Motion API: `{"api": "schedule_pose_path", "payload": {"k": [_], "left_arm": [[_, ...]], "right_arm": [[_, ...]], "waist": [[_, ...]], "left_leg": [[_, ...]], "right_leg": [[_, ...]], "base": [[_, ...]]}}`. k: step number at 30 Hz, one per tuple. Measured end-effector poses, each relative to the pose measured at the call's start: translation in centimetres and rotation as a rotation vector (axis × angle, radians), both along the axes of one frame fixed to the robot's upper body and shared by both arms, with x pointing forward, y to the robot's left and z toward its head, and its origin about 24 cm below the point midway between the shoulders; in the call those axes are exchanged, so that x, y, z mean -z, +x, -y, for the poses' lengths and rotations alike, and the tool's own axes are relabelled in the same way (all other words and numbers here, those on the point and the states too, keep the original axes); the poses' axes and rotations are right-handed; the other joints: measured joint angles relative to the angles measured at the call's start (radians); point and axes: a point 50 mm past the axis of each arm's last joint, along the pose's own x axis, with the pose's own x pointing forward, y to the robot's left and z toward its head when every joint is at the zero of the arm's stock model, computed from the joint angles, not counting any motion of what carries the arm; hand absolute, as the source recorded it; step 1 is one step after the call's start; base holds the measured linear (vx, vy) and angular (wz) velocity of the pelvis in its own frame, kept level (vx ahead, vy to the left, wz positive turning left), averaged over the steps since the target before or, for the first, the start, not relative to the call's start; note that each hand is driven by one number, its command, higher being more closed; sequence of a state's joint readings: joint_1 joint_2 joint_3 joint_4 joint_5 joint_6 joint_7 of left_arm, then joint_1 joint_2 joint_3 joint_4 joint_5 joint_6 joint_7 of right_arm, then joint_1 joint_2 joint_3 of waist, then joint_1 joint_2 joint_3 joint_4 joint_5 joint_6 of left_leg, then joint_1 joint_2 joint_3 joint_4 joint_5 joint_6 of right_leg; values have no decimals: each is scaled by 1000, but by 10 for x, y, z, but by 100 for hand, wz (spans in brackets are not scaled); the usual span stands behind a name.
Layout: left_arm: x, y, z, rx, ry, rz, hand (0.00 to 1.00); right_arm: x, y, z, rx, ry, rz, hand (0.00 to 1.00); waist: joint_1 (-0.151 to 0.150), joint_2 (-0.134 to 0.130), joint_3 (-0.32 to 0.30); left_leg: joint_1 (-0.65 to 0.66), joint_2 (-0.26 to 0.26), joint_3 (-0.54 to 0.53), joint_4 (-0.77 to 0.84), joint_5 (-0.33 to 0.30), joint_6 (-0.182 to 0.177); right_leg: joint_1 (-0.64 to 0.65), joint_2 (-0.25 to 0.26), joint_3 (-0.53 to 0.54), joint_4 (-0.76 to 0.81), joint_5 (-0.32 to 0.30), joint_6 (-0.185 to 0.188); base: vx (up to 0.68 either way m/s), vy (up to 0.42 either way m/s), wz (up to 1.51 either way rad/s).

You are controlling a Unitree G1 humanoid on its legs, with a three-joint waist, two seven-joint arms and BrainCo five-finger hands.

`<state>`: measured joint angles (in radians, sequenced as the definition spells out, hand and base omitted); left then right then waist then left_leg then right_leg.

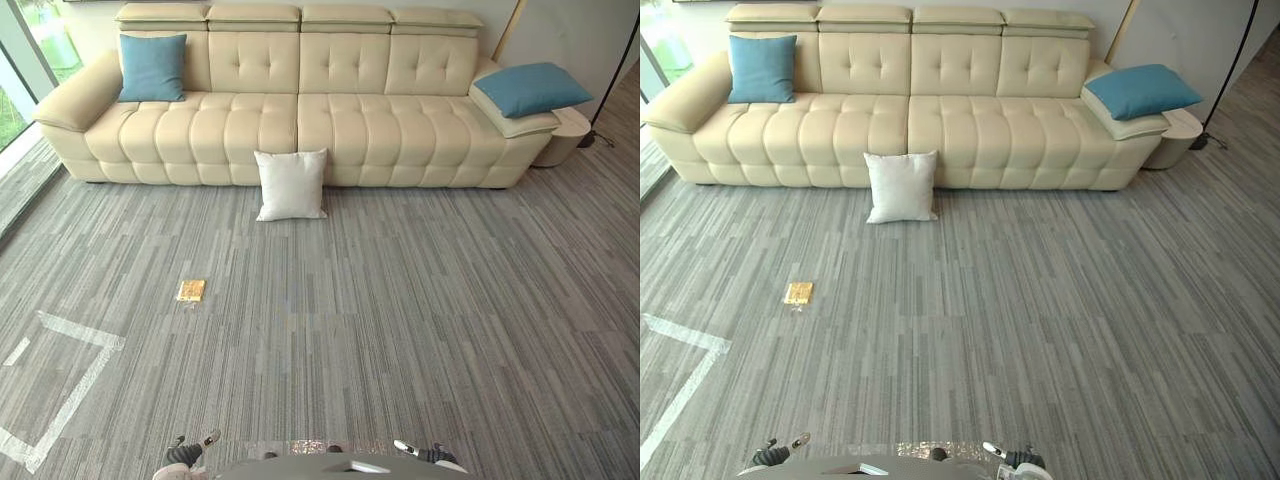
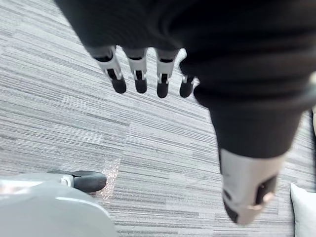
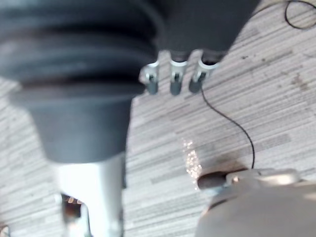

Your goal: Pick up cushions and gather them together orderly.

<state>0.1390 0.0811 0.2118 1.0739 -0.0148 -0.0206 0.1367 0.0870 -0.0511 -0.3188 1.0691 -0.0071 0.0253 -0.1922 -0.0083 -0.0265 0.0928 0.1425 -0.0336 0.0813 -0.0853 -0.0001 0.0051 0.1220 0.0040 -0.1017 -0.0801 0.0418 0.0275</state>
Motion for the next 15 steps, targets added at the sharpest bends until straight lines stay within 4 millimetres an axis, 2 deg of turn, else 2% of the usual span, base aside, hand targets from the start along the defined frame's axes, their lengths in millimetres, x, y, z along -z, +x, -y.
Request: {"api": "schedule_pose_path", "payload": {"k": [15], "left_arm": [[0, 1, -2, 68, 12, -16, 0]], "right_arm": [[0, 2, -1, -6, 8, 1, 0]], "waist": [[2, -8, 24]], "left_leg": [[-19, -2, -22, 0, -2, 0]], "right_leg": [[-12, -2, -25, -3, -11, 4]], "base": [[-7, -7, 4]]}}
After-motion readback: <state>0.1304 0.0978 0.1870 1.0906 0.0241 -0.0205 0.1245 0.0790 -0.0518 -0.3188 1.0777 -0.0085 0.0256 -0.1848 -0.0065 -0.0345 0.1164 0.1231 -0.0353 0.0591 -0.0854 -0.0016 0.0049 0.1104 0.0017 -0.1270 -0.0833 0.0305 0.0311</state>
